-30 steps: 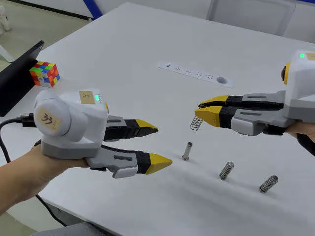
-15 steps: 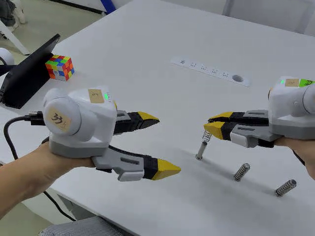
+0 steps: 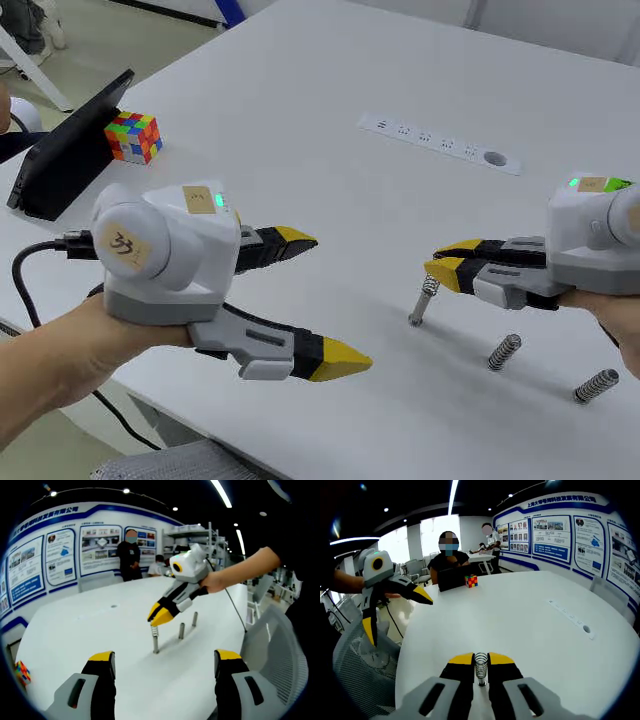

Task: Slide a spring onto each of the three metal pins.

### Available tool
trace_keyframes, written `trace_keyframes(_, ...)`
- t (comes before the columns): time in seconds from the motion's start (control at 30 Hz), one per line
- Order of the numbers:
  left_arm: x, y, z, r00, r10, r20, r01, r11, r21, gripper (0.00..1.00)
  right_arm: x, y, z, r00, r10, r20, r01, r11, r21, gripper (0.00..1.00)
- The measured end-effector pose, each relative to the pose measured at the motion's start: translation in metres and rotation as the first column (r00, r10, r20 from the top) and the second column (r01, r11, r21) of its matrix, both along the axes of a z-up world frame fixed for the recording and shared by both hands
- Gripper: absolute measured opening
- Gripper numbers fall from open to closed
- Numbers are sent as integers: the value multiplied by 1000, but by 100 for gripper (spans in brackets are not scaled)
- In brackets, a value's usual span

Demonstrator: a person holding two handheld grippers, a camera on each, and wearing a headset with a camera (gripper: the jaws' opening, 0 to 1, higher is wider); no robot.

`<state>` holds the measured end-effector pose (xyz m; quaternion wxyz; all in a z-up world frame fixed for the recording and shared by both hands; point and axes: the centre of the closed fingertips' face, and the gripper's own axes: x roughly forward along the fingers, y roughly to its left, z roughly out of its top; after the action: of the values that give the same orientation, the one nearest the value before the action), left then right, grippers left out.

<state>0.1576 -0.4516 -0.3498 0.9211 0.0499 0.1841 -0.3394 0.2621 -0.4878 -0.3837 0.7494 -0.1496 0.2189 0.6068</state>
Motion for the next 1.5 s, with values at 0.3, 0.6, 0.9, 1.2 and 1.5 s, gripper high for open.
trace_keyframes(0.3,2,2,3,1000,12,-9,-12,1000,-22,82,-3,1,-16,999,-14,-30,14,1000,-2,10)
trace_keyframes(0.6,0,1,-3,1000,4,-25,-5,1000,-21,79,-12,0,-30,999,-4,-41,3,1000,-29,10)
trace_keyframes(0.9,0,-3,-3,1000,-8,-25,7,1000,-22,77,-20,3,-41,999,28,-38,-30,998,-54,11)
trace_keyframes(1.2,-2,-3,-3,1000,-6,-27,5,1000,-28,76,-24,1,-56,998,61,-16,-62,992,-114,11)
trace_keyframes(1.5,-5,-4,-6,999,-10,-37,9,1000,-28,75,-25,-2,-59,997,77,-5,-77,987,-143,11)
